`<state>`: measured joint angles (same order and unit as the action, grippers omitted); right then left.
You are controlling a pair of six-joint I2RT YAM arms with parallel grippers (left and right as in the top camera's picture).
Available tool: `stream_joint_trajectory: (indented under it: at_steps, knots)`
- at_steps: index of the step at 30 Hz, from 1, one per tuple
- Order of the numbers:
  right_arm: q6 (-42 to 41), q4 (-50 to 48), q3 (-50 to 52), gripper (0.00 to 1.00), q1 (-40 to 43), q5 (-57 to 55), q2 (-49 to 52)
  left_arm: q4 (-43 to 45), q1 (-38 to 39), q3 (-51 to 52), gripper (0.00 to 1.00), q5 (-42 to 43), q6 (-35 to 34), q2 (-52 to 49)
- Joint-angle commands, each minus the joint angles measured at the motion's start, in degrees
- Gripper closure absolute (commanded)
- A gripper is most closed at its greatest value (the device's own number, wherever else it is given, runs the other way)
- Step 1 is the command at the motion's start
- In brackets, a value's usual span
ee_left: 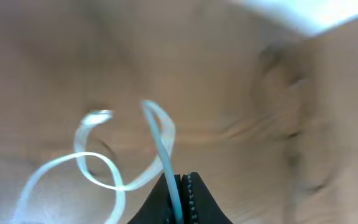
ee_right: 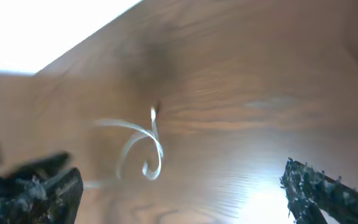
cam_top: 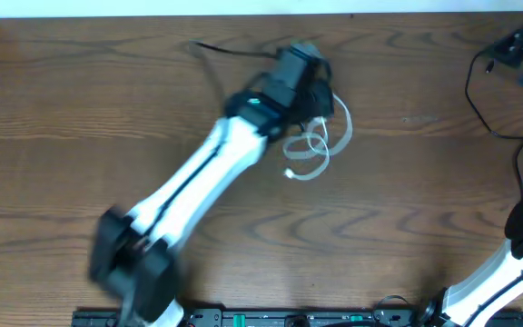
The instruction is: Untangle cables
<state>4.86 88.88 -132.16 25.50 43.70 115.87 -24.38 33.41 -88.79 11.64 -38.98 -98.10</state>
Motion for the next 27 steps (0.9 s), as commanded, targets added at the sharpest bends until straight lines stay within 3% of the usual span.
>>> stream_joint_trajectory:
  at_steps: [1, 8, 15, 23, 27]
  knots:
    - [12.4, 0.5, -0.1, 0.01, -3.4, 15.5, 0.4, -0.5, -1.9, -0.9, 0.92, -0.8, -1.8, 7.1]
    - [23.7, 0.7, -0.1, 0.02, -14.0, 19.0, 0.4, -2.9, -4.0, -0.9, 0.93, 0.2, -12.0, 12.1]
    - [25.6, 0.7, 0.0, 0.12, -23.3, 19.3, 0.4, -3.3, -8.4, -0.9, 0.92, 2.9, -25.9, 12.0]
    - [29.7, 0.7, 2.3, 0.13, -30.8, 23.8, 0.4, -6.5, -12.0, -0.9, 0.93, 2.9, -47.3, 12.0]
    - [31.0, -1.6, 5.1, 0.14, -35.3, 24.8, 0.4, -6.4, -11.7, -0.9, 0.92, 2.9, -52.7, 12.0]
